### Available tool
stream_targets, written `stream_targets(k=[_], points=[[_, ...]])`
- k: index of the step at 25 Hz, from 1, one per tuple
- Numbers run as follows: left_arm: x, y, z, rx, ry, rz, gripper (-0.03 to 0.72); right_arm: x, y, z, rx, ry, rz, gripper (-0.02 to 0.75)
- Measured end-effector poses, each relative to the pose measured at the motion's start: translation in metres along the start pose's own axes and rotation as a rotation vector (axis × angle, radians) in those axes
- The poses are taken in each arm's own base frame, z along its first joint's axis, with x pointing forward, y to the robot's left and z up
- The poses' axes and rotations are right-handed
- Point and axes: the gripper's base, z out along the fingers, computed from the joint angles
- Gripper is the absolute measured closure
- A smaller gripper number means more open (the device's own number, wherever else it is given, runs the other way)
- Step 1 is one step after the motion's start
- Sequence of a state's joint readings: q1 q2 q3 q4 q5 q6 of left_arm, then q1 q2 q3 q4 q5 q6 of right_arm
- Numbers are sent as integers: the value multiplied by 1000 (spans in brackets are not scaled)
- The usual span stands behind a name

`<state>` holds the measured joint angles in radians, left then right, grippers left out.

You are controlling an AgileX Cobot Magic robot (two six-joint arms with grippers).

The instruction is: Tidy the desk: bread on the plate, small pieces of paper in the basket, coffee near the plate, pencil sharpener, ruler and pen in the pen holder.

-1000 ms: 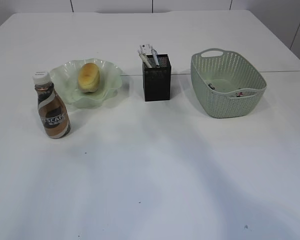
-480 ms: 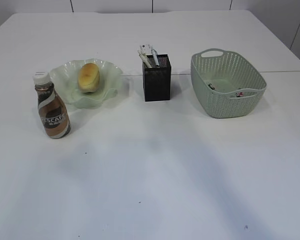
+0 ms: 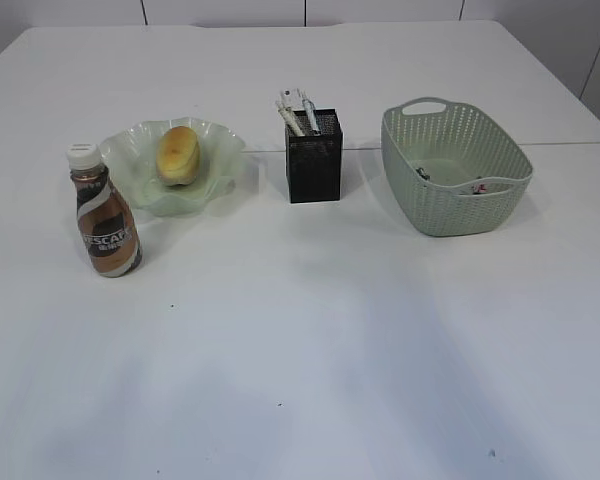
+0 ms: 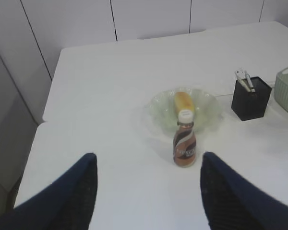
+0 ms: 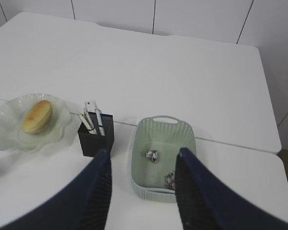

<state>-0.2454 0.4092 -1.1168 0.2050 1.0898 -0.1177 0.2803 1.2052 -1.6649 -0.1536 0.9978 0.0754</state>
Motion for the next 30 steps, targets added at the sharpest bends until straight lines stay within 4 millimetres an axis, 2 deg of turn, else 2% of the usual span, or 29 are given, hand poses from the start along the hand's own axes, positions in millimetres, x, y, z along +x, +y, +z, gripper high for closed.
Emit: stream_targets(k=[1, 4, 5, 6, 8, 11, 14, 15, 16, 17, 19, 21, 23, 24, 25, 28, 30], points=[[4, 1, -4, -1, 11, 4, 214, 17, -3, -22, -2, -7, -10, 383], [14, 3, -20, 8, 11, 40, 214, 39, -4, -41, -14, -12, -22, 384], [17, 3, -27, 20, -10, 55, 214, 39, -4, -41, -14, -12, -22, 384], [20, 4, -34, 30, -36, 58, 214, 64, -3, -54, -37, -14, -30, 384], [26, 4, -48, 53, -83, 63, 214, 94, -3, -77, -72, -43, -28, 384], [36, 2, -62, 111, -105, 58, 214, 135, 2, -101, -151, -72, -58, 383], [45, -3, -69, 180, -72, 73, 214, 173, 11, -122, -271, -120, -93, 383], [48, -4, -73, 201, -75, 78, 214, 175, 11, -123, -271, -121, -97, 383], [51, -5, -76, 217, -86, 82, 214, 193, 13, -136, -314, -148, -98, 383], [54, -5, -81, 225, -104, 83, 214, 193, 13, -136, -314, -148, -98, 383], [61, -3, -91, 230, -146, 85, 214, 224, 15, -149, -350, -122, -112, 383], [72, -2, -99, 232, -179, 84, 214, 236, 16, -154, -361, -111, -118, 383], [80, -3, -97, 241, -166, 84, 214, 236, 16, -154, -361, -111, -118, 383], [82, -5, -91, 249, -144, 84, 214, 261, 15, -169, -368, -135, -122, 383], [85, -6, -85, 261, -120, 83, 214, 268, 14, -173, -372, -140, -127, 383], [91, -13, -74, 299, -70, 80, 214, 283, 15, -174, -377, -91, -138, 383], [95, -16, -67, 306, -44, 87, 214, 286, 15, -170, -377, -70, -139, 383]])
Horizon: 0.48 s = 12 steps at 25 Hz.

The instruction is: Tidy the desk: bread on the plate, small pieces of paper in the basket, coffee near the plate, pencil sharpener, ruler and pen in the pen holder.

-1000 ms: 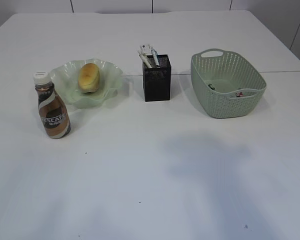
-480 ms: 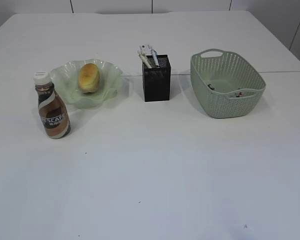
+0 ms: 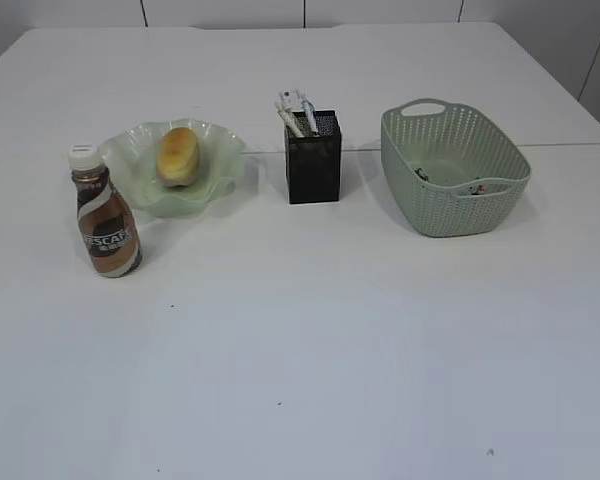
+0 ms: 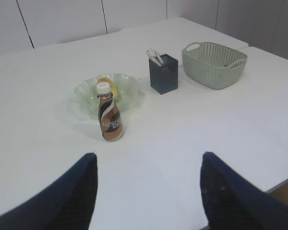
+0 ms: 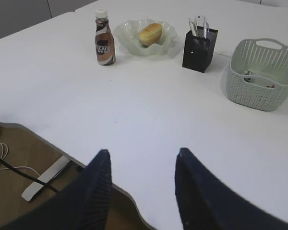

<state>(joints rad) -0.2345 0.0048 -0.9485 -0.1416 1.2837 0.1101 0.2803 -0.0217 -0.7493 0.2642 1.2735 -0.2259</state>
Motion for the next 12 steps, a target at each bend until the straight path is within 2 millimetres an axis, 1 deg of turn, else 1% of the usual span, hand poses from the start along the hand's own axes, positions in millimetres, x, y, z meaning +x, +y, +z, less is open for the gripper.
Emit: stream_targets(k=[4, 5, 6, 8, 9, 10, 12], points=[[11, -1, 18, 13, 72, 13, 214, 10, -2, 15, -8, 65, 4, 384], [14, -1, 23, 22, 87, 13, 214, 16, -3, 23, -12, 95, 9, 384], [17, -1, 28, 29, 97, 12, 214, 17, -3, 24, -12, 100, 9, 384], [21, 0, 36, 35, 112, 6, 214, 26, -6, 39, -19, 132, 14, 384], [23, 0, 40, 37, 117, 2, 214, 26, -6, 39, -19, 132, 14, 384], [26, 1, 44, 36, 126, -1, 214, 32, -8, 48, -22, 151, 21, 383], [31, 1, 52, 39, 145, -6, 214, 36, -9, 55, -23, 154, 26, 384]])
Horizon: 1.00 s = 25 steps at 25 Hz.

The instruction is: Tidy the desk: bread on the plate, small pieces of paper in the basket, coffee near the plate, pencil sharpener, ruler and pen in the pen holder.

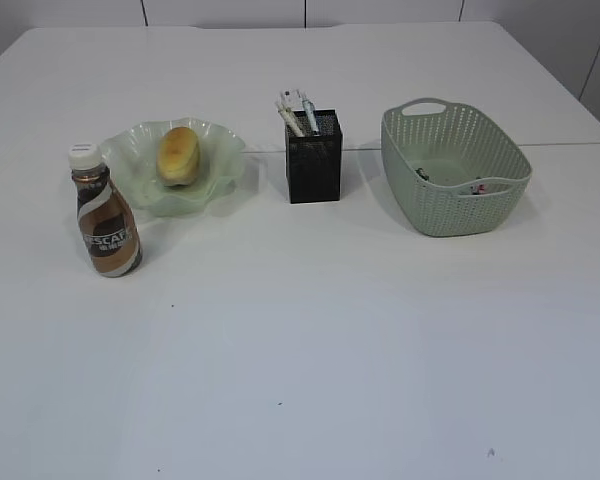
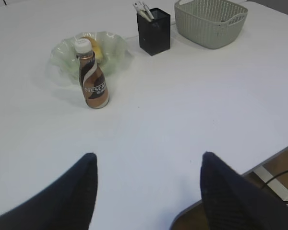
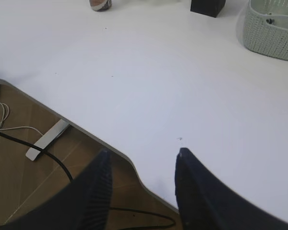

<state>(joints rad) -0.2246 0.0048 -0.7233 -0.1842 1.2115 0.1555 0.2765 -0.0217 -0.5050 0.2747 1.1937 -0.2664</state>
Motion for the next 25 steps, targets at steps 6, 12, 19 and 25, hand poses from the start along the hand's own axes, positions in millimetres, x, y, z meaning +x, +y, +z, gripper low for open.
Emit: stream_targets(k=[6, 12, 19, 25], points=[[19, 4, 30, 5, 84, -4, 214, 0, -2, 0, 23, -3, -10, 384], [32, 6, 48, 11, 128, 2, 214, 2, -8, 2, 84, 10, 4, 384], [32, 6, 48, 11, 126, 2, 214, 2, -9, 2, 88, 9, 7, 384], [32, 6, 48, 11, 126, 2, 214, 2, -9, 2, 92, 7, 12, 384]])
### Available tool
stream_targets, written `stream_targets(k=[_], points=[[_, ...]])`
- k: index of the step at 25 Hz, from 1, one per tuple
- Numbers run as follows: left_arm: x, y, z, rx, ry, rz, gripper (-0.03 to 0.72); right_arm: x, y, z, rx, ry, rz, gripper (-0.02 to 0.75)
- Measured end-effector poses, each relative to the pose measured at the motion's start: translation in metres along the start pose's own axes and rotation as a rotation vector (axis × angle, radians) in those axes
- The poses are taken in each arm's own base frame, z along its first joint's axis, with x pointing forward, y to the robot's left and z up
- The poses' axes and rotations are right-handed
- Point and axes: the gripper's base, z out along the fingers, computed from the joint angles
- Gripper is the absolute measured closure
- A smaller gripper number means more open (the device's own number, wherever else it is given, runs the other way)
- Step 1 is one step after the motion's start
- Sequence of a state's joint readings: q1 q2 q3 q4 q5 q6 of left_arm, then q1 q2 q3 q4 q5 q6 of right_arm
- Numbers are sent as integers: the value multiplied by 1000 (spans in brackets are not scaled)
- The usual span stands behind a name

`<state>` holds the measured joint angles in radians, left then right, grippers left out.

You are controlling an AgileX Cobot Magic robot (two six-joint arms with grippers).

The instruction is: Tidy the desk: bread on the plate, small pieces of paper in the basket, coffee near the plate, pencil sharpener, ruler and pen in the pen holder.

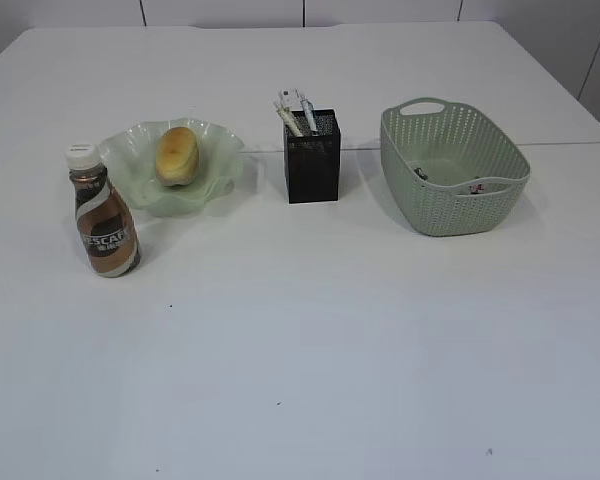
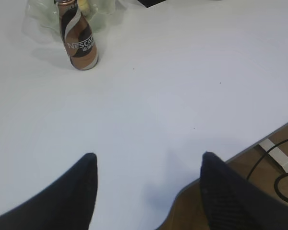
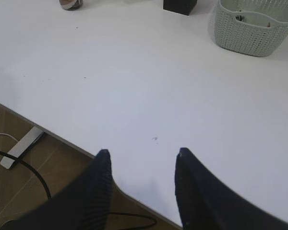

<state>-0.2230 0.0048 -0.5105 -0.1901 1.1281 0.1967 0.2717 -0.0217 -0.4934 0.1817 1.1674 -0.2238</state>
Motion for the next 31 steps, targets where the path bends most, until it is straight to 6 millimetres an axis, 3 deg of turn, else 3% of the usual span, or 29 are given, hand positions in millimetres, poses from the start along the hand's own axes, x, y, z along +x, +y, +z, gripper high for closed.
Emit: stream_targets(k=[11, 31], points=[[-2, -1, 2, -138, 0, -80, 214, -3, 2, 4, 242, 12, 149, 384], [-2, -1, 3, -144, 0, -84, 214, -3, 2, 5, 253, 12, 155, 384]])
